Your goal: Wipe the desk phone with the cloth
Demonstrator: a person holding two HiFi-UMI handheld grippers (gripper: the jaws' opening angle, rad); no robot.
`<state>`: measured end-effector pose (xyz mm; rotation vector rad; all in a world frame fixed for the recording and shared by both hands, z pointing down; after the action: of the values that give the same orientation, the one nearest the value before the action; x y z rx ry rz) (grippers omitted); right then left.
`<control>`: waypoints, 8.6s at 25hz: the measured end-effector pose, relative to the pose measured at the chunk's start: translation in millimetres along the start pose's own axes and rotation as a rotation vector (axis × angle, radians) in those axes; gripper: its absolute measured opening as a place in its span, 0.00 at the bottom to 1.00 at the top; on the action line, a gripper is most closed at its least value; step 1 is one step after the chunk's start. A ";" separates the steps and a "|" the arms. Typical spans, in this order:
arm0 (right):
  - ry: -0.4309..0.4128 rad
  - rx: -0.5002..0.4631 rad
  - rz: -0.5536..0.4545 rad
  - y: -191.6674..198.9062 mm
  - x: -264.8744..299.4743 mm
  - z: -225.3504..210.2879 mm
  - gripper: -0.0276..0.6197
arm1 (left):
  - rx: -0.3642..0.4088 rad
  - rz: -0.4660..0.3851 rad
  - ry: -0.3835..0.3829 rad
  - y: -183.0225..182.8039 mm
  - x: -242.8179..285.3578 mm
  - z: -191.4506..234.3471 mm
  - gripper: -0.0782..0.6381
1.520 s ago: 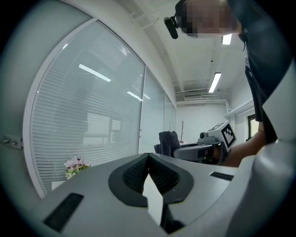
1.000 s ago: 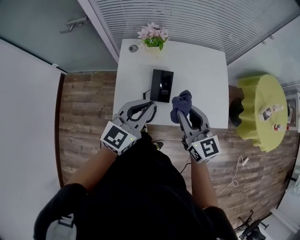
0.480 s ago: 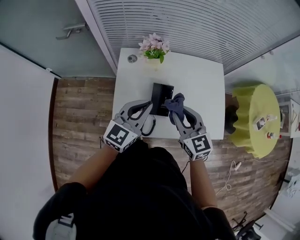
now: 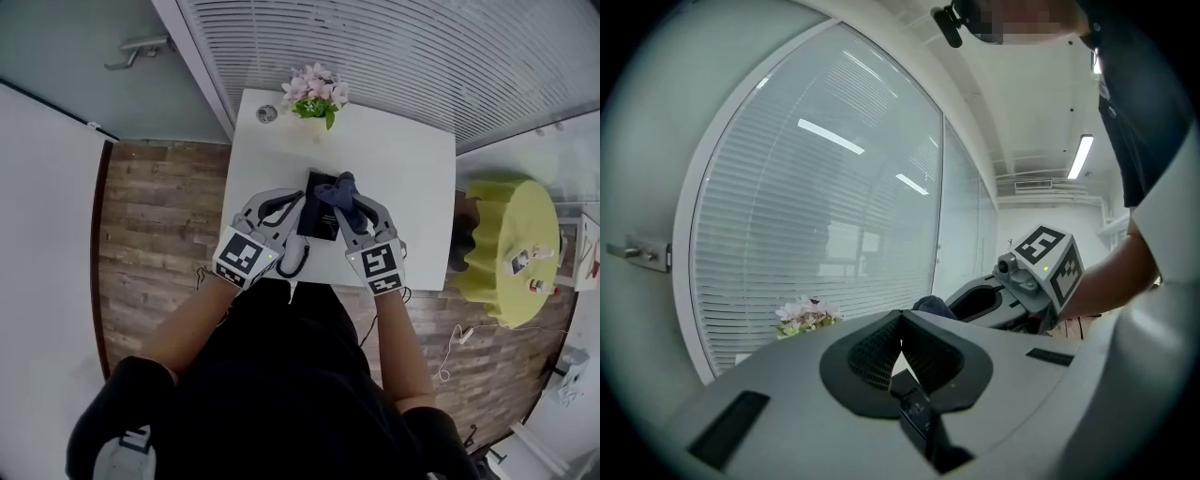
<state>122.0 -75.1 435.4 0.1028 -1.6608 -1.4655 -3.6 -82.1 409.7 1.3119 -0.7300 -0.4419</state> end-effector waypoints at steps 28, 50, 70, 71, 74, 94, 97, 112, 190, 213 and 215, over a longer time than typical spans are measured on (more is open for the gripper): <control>-0.184 -0.185 0.321 83.3 139.5 -22.1 0.21 | -0.087 0.164 -0.141 80.1 57.1 40.5 0.12; -0.172 -0.200 0.358 109.0 131.4 18.7 0.21 | -0.078 0.203 -0.098 104.4 46.2 25.7 0.12; -0.207 -0.233 0.437 135.8 122.4 60.7 0.21 | -0.081 0.274 -0.071 150.8 26.6 2.2 0.12; -0.209 -0.237 0.441 137.0 122.4 62.5 0.21 | -0.083 0.278 -0.070 152.8 25.2 1.7 0.12; -0.216 -0.241 0.451 139.7 122.6 67.9 0.21 | -0.084 0.288 -0.070 157.1 21.4 0.7 0.12; -0.300 -0.232 0.504 165.7 115.0 115.7 0.21 | -0.083 0.311 -0.042 171.7 4.0 -18.2 0.12; -0.336 -0.219 0.521 170.2 114.2 122.8 0.21 | -0.080 0.301 -0.039 166.0 2.0 -20.4 0.12; -0.220 -0.180 0.416 121.9 77.0 74.1 0.21 | -0.035 0.205 -0.020 101.8 22.0 -12.5 0.12; -0.124 -0.194 0.504 170.8 92.7 55.1 0.21 | -0.077 0.332 -0.006 166.5 41.9 -25.4 0.12; -0.254 -0.125 0.631 207.7 77.7 113.2 0.21 | -0.020 0.326 0.029 164.5 12.3 -37.6 0.12; -0.262 -0.114 0.635 209.9 75.0 118.6 0.21 | -0.016 0.320 0.028 159.8 9.8 -35.8 0.12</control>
<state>99.4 33.1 662.5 -0.6487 -1.6004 -1.1039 11.5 -27.9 563.8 1.1583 -0.8930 -0.1705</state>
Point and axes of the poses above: the fingertips, and each gripper's own axes: x forward along the fingers, z to its left, y out of its underside, the point moved 4 cm from there along -x, backward along the fingers, and after that the axes turned 7 degrees about -y, right-handed, at the moved point
